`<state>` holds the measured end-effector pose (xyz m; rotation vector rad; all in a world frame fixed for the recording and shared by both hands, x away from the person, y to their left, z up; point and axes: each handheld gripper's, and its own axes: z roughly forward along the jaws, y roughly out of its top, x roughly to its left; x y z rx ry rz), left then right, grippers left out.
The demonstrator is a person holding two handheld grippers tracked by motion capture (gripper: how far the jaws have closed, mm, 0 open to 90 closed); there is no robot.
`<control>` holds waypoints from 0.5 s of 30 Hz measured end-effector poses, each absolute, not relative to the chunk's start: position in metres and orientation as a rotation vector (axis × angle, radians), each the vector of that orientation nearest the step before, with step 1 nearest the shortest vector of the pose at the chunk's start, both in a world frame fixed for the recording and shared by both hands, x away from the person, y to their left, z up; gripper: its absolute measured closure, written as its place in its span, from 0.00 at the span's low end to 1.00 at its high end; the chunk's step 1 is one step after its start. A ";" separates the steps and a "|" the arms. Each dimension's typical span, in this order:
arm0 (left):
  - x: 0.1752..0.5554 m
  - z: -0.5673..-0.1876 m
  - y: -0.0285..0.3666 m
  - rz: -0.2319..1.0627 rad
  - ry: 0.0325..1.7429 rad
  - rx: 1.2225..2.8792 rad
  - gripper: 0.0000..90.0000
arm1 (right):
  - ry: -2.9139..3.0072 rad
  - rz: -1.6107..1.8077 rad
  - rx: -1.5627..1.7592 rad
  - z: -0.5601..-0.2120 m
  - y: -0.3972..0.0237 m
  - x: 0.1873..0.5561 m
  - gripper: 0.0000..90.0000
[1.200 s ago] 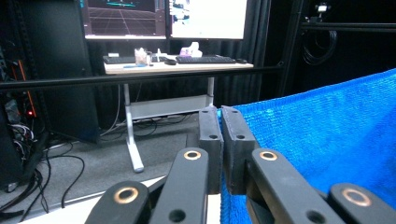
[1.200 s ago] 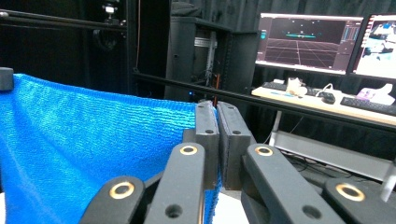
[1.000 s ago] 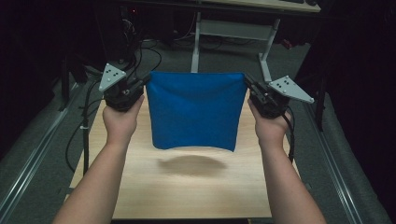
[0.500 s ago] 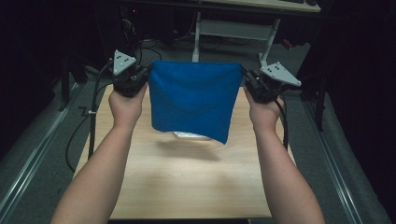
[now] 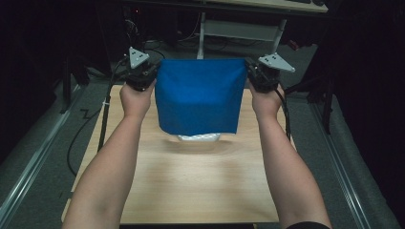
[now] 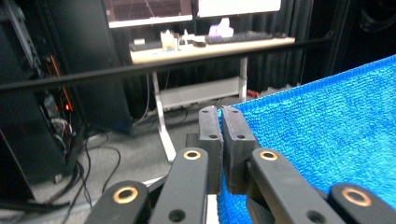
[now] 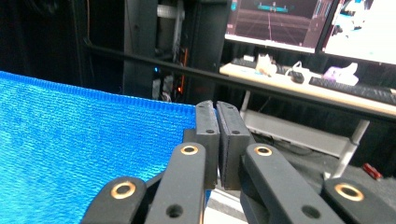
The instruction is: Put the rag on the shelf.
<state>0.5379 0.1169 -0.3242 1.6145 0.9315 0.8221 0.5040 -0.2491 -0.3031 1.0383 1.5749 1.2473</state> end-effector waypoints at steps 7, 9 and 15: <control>0.551 -0.370 0.119 0.715 1.024 1.695 0.97 | 1.649 1.174 1.102 -0.341 -0.243 0.519 0.99; 0.552 -0.384 0.120 0.682 1.042 1.717 0.97 | 1.678 1.150 1.113 -0.354 -0.242 0.522 0.99; 0.549 -0.415 0.119 0.600 1.049 1.794 0.97 | 1.721 1.124 1.150 -0.378 -0.244 0.523 0.99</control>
